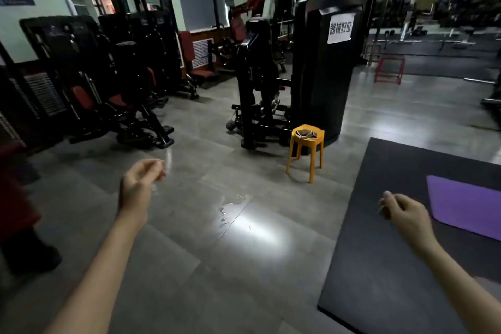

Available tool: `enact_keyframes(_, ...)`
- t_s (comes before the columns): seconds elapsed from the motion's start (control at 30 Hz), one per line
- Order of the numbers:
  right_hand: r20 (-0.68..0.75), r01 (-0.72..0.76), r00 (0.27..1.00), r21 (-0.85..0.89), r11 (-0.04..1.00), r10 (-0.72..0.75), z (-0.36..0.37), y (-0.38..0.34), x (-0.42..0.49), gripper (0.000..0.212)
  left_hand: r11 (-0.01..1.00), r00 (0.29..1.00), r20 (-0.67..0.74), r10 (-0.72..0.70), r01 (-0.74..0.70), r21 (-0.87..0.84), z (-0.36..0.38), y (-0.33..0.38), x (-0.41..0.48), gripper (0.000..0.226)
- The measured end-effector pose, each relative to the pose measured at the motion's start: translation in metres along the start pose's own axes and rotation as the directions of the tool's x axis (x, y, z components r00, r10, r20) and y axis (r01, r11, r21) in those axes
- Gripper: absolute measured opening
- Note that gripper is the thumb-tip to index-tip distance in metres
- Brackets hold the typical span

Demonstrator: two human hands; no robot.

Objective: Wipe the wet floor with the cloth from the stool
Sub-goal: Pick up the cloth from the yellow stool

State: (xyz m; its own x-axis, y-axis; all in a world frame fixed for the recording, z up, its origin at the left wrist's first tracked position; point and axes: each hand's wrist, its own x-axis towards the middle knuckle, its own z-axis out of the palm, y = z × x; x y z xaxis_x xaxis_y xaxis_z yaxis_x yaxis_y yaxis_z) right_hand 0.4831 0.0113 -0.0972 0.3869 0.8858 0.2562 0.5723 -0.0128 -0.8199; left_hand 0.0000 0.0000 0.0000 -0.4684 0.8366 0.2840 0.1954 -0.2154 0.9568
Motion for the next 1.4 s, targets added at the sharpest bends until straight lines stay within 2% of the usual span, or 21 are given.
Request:
enact_keyframes(0.17,0.153,-0.101,0.983,0.004,0.995,0.099,0.075,0.002,0.062,0.035,0.993,0.969,0.231,-0.084,0.061,0.105,0.105,-0.046,0.074,0.023)
enact_keyframes(0.27,0.228,-0.117,0.965,-0.060,0.991,0.127,0.105,0.001,0.104,0.035,0.987,0.943,0.311,-0.115,0.071,0.147,0.164,-0.068,0.118,0.022)
enact_keyframes(0.37,0.290,-0.131,0.944,-0.106,0.986,0.157,0.141,0.006,0.153,0.035,0.979,0.903,0.405,-0.140,0.065,0.193,0.223,-0.090,0.156,0.011)
enact_keyframes(0.57,0.392,-0.140,0.898,-0.170,0.976,0.197,0.218,0.042,0.284,0.034,0.949,0.805,0.547,-0.228,0.058,0.311,0.344,-0.156,0.251,0.017)
enact_keyframes(0.73,0.491,-0.117,0.836,-0.278,0.954,0.246,0.271,0.058,0.401,0.032,0.926,0.762,0.579,-0.290,0.071,0.371,0.440,-0.191,0.333,0.019)
enact_keyframes(0.93,0.581,-0.039,0.761,-0.403,0.915,0.288,0.335,0.083,0.519,0.035,0.920,0.762,0.552,-0.338,0.144,0.364,0.548,-0.221,0.425,0.021)
enact_keyframes(1.1,0.624,0.037,0.718,-0.476,0.879,0.308,0.392,0.120,0.616,0.038,0.917,0.713,0.607,-0.351,0.130,0.378,0.649,-0.257,0.510,0.024)
enact_keyframes(1.4,0.572,-0.121,0.676,-0.536,0.836,0.465,0.472,0.181,0.796,0.032,0.866,0.593,0.673,-0.443,0.087,0.493,0.832,-0.342,0.646,0.029)
